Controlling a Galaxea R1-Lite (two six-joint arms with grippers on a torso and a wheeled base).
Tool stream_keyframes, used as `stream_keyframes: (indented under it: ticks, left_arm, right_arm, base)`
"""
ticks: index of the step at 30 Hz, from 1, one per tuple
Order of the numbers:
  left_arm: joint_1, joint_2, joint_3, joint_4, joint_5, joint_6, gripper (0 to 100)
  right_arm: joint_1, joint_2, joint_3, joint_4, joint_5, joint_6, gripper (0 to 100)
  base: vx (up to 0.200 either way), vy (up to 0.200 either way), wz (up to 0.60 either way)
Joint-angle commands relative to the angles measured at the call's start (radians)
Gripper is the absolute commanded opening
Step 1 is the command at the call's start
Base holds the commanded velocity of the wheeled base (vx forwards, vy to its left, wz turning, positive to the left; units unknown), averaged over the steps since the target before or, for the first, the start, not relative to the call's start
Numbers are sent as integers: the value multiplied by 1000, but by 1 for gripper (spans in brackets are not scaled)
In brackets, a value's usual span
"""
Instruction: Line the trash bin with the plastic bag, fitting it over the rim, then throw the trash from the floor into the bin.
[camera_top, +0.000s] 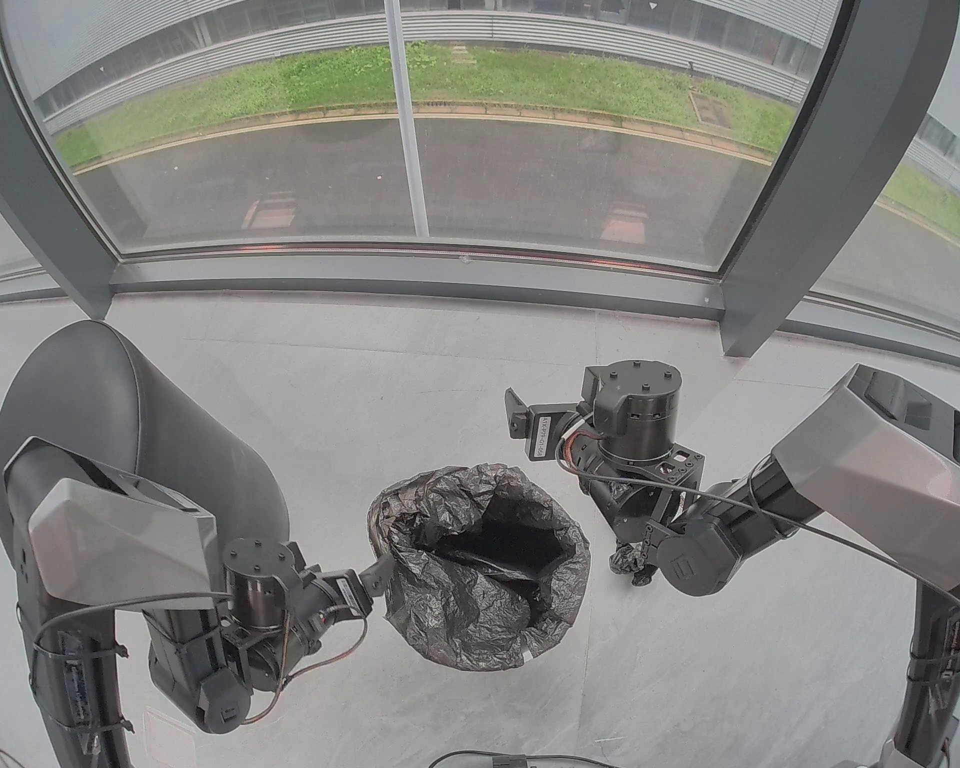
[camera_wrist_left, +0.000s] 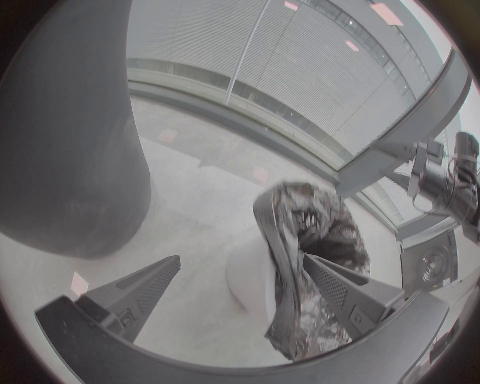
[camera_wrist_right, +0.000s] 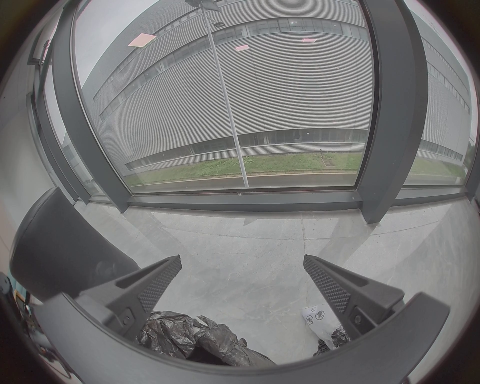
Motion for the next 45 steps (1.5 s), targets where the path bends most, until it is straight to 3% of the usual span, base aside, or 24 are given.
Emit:
stream_keyframes:
  ticks: [1,6,45]
  left_arm:
    - [57,-93,-21,-2,12,43,100]
    - [88,-53,-35,-2,12,57,100]
    - [80,136,-99,-4,11,49,100]
  right_arm:
    - [-5,-7,-1,0,0,1,100]
    - [-5,-3,3,-2,18,2,100]
    - [-6,13,4,-12,20,1,100]
  base:
    - [0,0,0]
    - [0,0,0]
    - [0,0,0]
